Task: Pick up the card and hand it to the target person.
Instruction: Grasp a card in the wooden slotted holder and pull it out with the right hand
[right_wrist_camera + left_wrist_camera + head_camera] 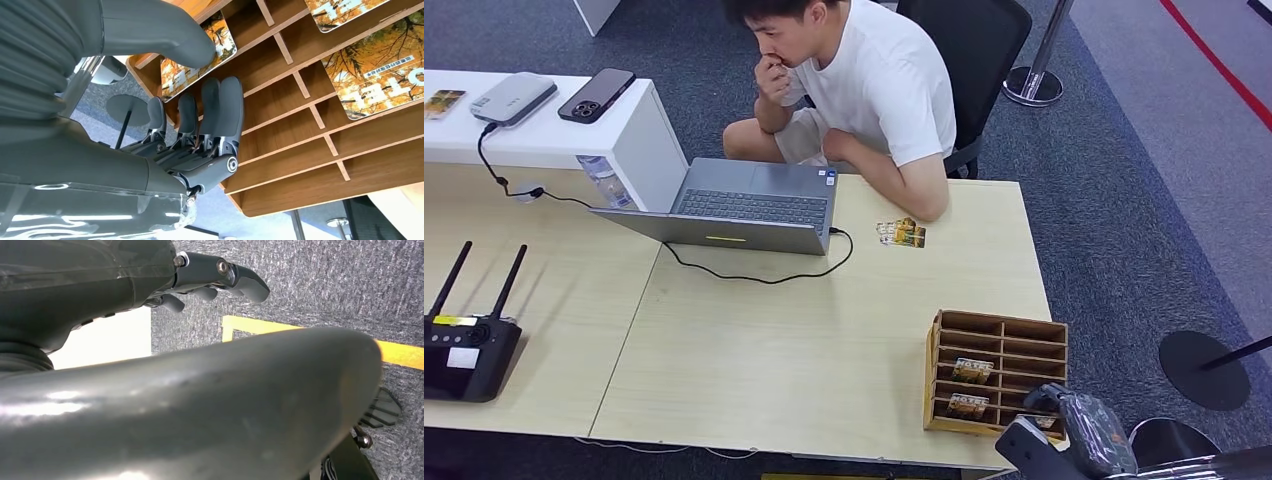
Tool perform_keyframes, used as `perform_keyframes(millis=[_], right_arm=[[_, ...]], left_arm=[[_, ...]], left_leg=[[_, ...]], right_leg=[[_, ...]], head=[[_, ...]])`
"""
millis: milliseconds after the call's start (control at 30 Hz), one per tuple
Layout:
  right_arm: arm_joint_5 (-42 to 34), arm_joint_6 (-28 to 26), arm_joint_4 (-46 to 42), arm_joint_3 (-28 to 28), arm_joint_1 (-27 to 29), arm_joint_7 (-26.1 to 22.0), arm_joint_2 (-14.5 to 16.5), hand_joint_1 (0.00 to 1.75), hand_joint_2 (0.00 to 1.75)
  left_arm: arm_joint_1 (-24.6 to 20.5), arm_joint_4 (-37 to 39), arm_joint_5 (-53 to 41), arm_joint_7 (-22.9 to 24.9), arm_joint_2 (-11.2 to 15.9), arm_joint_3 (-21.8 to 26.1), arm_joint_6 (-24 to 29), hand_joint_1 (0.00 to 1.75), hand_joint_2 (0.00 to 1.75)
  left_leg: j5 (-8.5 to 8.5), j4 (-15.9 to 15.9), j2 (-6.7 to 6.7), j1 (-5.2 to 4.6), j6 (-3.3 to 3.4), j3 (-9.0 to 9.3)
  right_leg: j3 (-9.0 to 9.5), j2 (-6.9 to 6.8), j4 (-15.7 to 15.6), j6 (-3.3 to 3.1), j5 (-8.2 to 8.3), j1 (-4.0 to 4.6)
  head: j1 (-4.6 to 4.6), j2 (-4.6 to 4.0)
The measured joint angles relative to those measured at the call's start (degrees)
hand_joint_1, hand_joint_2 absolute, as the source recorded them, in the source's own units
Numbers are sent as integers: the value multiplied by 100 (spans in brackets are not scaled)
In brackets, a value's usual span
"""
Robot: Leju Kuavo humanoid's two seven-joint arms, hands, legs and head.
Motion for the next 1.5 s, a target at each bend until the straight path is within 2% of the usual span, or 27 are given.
perform_keyframes(millis=[667,867,1367,1500], right_arm=[[28,-62,0,10,1,19,-11,108,175],[63,-72,0,11,1,24,-13,114,175],[144,-70,0,104,-5,72,-50,109,175],[156,-70,0,128,-7,78,-75,117,175]], left_arm=[[0,0,0,-9,2,0,0,0,0],[0,0,0,-5,2,0,0,0,0],[1,0,0,-2,1,1,11,0,0],[1,0,0,-4,0,2,20,0,0]], left_leg=[[0,0,0,0,0,0],[0,0,0,0,0,0],[0,0,0,0,0,-1],[0,0,0,0,0,-1]], right_leg=[[0,0,0,0,0,0],[0,0,0,0,0,0],[0,0,0,0,0,0],[0,0,0,0,0,0]], head=[[0,0],[0,0],[0,0],[0,0]])
